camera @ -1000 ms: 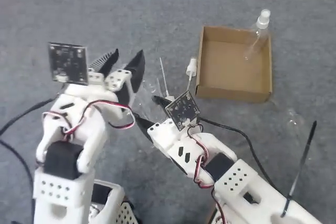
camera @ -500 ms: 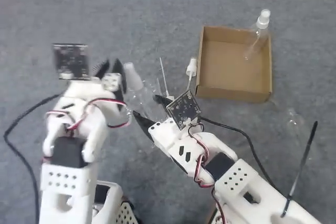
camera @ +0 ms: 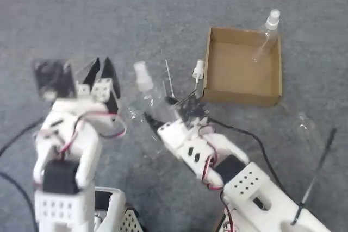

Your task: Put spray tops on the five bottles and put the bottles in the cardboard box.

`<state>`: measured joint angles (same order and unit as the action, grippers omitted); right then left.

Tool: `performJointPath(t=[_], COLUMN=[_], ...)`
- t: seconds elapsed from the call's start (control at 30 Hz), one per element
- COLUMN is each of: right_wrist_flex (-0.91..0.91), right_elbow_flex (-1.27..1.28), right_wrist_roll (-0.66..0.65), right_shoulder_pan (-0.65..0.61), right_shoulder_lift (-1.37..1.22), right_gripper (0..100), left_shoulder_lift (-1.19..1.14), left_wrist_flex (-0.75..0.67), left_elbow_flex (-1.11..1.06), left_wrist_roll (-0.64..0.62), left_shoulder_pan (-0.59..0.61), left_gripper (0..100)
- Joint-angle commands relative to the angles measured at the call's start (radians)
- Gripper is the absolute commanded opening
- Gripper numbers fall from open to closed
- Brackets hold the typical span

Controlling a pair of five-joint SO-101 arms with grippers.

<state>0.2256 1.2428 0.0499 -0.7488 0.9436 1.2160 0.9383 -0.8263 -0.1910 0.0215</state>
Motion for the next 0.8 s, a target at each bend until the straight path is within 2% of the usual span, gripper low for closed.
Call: performJointPath(t=[0.0, 0.13, 0.27, 0.47, 0.6, 0.77], right_wrist_flex=[0.079, 0.124, 0.143, 0.275, 0.398, 0.530], right_elbow_flex=[-0.209, -0.365, -0.506, -0.695, -0.764, -0.809], right_wrist_roll=[-0.021, -0.021, -0.017, -0.015, -0.020, -0.020], right_shoulder_pan=[0.088, 0.171, 0.194, 0.116, 0.042, 0.030], right_shoulder_lift=[0.018, -0.062, -0.186, -0.318, -0.320, -0.260], right_gripper=[0.6, 0.6, 0.6, 0.6, 0.6, 0.6], left_shoulder_lift=[0.166, 0.269, 0.348, 0.414, 0.417, 0.417], left_wrist_flex=[0.008, 0.005, 0.005, -0.032, -0.097, -0.114], left_elbow_flex=[-0.162, -0.332, -0.394, -0.443, -0.498, -0.516], left_wrist_roll=[0.009, 0.009, 0.009, 0.009, 0.006, 0.008], left_shoulder_pan=[-0.044, -0.175, -0.262, -0.275, -0.273, -0.269], left_gripper=[6, 15, 21, 24, 28, 28])
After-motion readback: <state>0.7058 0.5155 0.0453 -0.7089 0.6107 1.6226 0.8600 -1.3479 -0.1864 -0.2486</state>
